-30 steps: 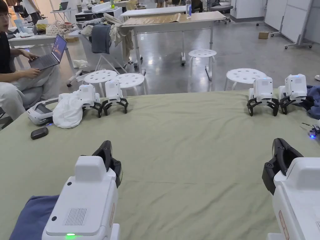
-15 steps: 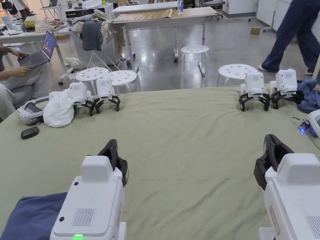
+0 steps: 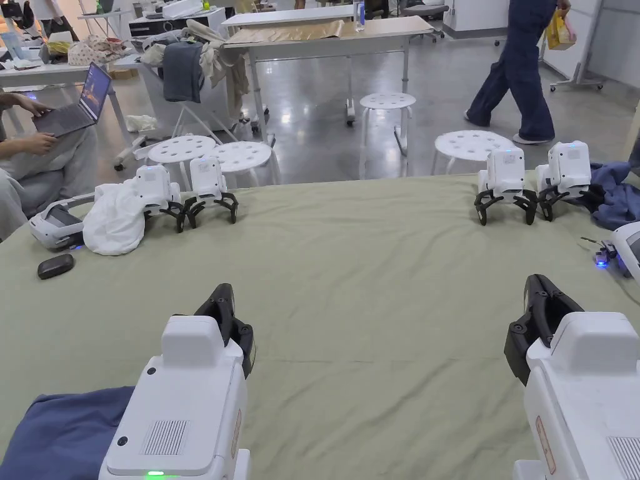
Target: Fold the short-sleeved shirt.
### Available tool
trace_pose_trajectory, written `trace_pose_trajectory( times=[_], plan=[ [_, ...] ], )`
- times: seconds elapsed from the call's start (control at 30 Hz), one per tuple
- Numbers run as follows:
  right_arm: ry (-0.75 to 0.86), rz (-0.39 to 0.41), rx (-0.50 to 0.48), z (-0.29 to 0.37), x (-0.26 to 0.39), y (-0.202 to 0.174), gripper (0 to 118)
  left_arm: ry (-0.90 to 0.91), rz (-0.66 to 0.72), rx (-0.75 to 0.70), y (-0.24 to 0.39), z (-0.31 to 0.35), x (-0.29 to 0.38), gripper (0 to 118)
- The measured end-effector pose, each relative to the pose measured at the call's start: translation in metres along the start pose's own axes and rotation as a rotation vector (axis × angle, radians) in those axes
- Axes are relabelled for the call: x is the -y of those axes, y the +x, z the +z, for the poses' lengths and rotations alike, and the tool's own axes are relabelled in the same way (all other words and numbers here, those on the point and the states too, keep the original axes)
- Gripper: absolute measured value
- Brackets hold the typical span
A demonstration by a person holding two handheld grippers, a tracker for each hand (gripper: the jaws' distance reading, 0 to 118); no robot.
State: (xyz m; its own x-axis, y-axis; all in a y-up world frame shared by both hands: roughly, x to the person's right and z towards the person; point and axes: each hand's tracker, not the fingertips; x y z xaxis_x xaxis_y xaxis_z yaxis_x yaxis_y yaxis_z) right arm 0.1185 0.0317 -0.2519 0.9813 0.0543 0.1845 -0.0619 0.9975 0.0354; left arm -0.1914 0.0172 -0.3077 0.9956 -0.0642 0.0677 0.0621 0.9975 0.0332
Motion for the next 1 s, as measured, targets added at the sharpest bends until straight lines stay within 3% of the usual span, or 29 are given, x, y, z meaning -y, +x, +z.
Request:
trace_pose_trajectory(
  times=[0.37, 0.43, 0.5, 0.53, 0.6, 0.67, 0.77, 1.0],
  plan=[
    [0.002, 0.003, 0.004, 0.0014, -0.0005, 0.0003, 4, 0.008, -0.014, -0.005, 0.0001, -0.0002, -0.0002, 1],
    [0.003, -0.003, 0.004, 0.0018, -0.0007, 0.0009, 5, 0.004, -0.018, -0.010, 0.0004, -0.0004, 0.0000, 12],
    [0.001, -0.007, 0.004, 0.0019, -0.0011, 0.0009, 10, -0.008, 0.004, 0.007, -0.0022, -0.0007, 0.0005, 41],
    [0.000, -0.006, 0.007, 0.0020, -0.0011, 0.0009, 18, -0.011, 0.009, 0.002, -0.0021, -0.0008, 0.0009, 62],
    [-0.007, -0.007, 0.000, 0.0018, -0.0010, 0.0007, 51, -0.016, 0.016, -0.005, -0.0029, -0.0013, 0.0016, 100],
    [-0.016, -0.009, -0.012, 0.0011, -0.0015, 0.0000, 85, -0.020, 0.024, -0.005, -0.0034, -0.0012, 0.0021, 118],
    [-0.017, -0.003, -0.009, 0.0010, -0.0006, -0.0022, 111, -0.011, 0.016, 0.002, -0.0040, 0.0008, 0.0033, 118],
    [-0.017, -0.008, -0.020, 0.0025, 0.0004, -0.0049, 118, 0.001, 0.009, -0.026, -0.0052, 0.0011, 0.0028, 118]
  ],
)
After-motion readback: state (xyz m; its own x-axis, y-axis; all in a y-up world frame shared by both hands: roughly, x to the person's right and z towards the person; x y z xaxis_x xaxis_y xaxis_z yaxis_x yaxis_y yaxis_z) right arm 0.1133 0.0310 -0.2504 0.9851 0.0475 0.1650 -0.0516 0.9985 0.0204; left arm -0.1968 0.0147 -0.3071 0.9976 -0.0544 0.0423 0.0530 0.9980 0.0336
